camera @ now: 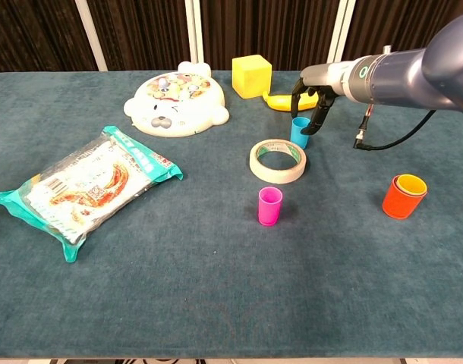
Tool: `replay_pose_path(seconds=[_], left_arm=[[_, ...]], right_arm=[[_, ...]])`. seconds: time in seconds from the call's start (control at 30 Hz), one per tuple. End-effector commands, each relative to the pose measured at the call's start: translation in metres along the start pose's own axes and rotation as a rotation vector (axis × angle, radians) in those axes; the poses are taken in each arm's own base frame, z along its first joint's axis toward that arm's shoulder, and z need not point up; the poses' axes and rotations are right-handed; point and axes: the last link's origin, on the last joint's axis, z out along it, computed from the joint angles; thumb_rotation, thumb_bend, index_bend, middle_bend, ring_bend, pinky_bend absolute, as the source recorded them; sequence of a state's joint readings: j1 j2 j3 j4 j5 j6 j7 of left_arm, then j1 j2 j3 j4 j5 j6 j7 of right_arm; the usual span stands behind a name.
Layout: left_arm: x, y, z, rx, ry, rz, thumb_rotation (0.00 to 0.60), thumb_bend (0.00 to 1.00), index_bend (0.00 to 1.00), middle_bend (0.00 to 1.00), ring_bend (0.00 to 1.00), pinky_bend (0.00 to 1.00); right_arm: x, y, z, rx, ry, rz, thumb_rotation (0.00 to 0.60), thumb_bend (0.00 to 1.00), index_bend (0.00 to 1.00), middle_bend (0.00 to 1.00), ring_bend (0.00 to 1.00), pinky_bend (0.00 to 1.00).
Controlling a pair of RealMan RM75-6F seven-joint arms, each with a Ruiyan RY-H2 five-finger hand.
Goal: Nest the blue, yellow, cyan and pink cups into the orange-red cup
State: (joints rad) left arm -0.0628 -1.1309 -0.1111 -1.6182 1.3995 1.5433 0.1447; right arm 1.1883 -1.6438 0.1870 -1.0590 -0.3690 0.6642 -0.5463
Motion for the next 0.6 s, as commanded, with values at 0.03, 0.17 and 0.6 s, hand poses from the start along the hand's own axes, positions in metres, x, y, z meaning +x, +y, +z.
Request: replay_pose_path(seconds=[0.03,0.17,0.6], left_arm=[[0.0003,-0.0003,0.0000,0.001,0.001,0.000,0.600,0.13,0.06,0.02,0.00,0.00],[0.0007,-0.0007,0.0001,0.004,0.004,0.000,0.600,0.13,0.06,0.02,0.00,0.00],[0.0007,-0.0012,0.0006,0.005,0.003,0.001,0.600,0.13,0.06,0.02,0.00,0.00]], right_arm=[[-0.0017,-0.0014,0.0023,0.002,0.000,0.002,0.600,0.38,0.39,0.03,0.12,0.11],[-0.0035,-0.0014,0.0044,0.003,0.002,0.000,0.600,0.38,0.41,0.03,0.13,0.11],[-0.0066,-0.0010,0.0084,0.002,0.008,-0.006,0.600,0.38,0.44,0.03,0.13,0.12]])
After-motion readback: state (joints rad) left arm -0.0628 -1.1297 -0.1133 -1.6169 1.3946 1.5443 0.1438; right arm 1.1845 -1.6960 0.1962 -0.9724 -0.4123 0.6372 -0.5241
